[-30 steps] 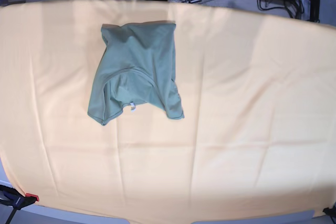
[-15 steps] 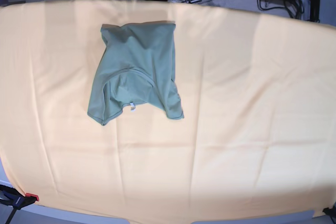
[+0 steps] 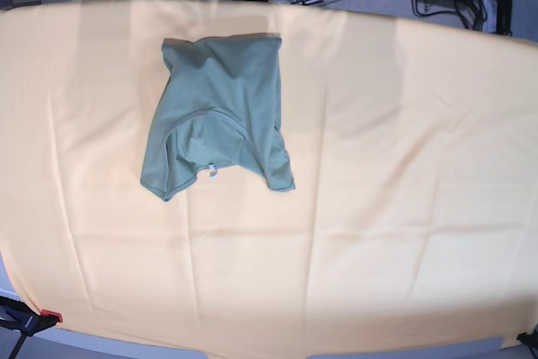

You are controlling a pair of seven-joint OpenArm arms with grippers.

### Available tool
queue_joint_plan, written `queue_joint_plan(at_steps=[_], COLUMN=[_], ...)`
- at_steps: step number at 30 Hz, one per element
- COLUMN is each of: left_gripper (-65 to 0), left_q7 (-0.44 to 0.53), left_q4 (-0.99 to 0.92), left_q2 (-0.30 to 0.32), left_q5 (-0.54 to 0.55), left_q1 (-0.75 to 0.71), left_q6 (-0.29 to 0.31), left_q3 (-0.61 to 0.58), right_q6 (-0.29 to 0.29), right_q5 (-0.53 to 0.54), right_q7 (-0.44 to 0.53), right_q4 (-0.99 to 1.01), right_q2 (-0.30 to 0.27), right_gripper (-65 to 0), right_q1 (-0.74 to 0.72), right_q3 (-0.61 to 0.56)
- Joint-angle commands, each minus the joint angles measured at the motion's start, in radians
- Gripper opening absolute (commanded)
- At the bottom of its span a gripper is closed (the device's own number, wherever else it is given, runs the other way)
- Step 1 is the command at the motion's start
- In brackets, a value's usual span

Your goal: Fold the T-shirt properly

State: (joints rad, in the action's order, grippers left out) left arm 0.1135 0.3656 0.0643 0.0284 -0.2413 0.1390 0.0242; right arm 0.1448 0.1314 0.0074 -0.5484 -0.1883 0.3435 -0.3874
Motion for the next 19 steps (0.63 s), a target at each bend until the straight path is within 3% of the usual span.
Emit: queue_joint_plan(at_steps=[1, 7, 11, 16, 19], left_gripper=[-65.0, -65.0, -65.0, -65.0, -65.0], left_q7=[0.026, 0.028, 0.008, -0.005, -0.005], left_q4=[0.003, 0.016, 0.016, 0.016, 0.016], left_q2=[-0.002, -0.021, -0.008, 0.005, 0.005], left_q5=[0.005, 0.006, 0.045, 0.062, 0.057], left_q1=[-0.008, -0.004, -0.005, -0.005, -0.005], left_q6=[-0.003, 0.014, 0.032, 0.032, 0.033], left_q3=[0.000, 0.000, 0.000, 0.000, 0.000], right_q6=[0.008, 0.010, 0.048, -0.007, -0.007], right_q5=[0.001, -0.002, -0.002, -0.018, -0.029], right_q7=[0.009, 0.008, 0.008, 0.008, 0.008], right_q4=[0.000, 0.000, 0.000, 0.000, -0.001], right_q2=[-0.005, -0.003, -0.002, 0.006, 0.006], right_gripper=[-65.0, -65.0, -65.0, -65.0, -65.0], right_q1=[0.005, 0.010, 0.033, 0.061, 0.061], right_q3=[-0.021, -0.085, -0.083, -0.083, -0.083])
